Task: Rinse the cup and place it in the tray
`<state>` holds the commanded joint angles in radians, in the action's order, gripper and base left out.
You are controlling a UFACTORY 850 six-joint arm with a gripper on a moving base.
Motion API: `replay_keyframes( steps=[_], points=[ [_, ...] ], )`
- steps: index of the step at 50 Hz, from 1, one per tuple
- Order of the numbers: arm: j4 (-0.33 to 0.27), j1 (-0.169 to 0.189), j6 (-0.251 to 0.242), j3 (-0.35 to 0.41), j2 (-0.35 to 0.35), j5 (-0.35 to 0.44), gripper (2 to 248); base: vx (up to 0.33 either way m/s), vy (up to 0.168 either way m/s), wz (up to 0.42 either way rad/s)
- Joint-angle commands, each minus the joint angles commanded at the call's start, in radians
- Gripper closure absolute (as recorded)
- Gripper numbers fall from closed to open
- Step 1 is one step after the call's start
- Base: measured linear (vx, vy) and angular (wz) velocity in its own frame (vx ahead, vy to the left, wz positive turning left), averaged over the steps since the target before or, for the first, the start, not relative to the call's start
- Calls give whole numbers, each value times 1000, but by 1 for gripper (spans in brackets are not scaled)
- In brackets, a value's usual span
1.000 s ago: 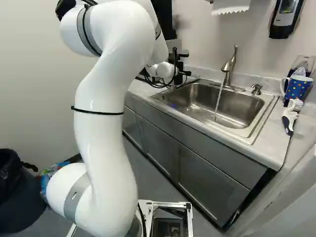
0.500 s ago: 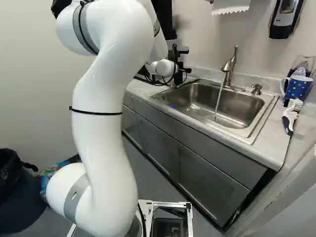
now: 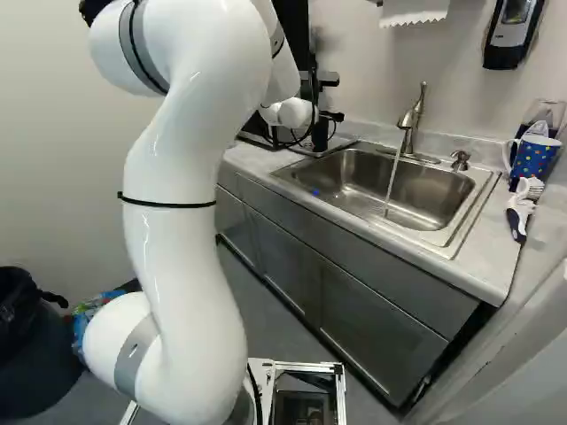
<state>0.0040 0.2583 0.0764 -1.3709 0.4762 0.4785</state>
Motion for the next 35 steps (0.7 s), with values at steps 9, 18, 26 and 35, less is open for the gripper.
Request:
replay_keyframes(
  steps=[9,18,26,35],
  points=[
    [0,0,0,-7,-10,0,3,0,0,0],
    [0,1,0,-14,-20,0,3,0,0,0],
    [0,10,0,-7,-39,0,3,0,0,0],
    [0,26,0,0,-60,0,3,0,0,0]
  ],
)
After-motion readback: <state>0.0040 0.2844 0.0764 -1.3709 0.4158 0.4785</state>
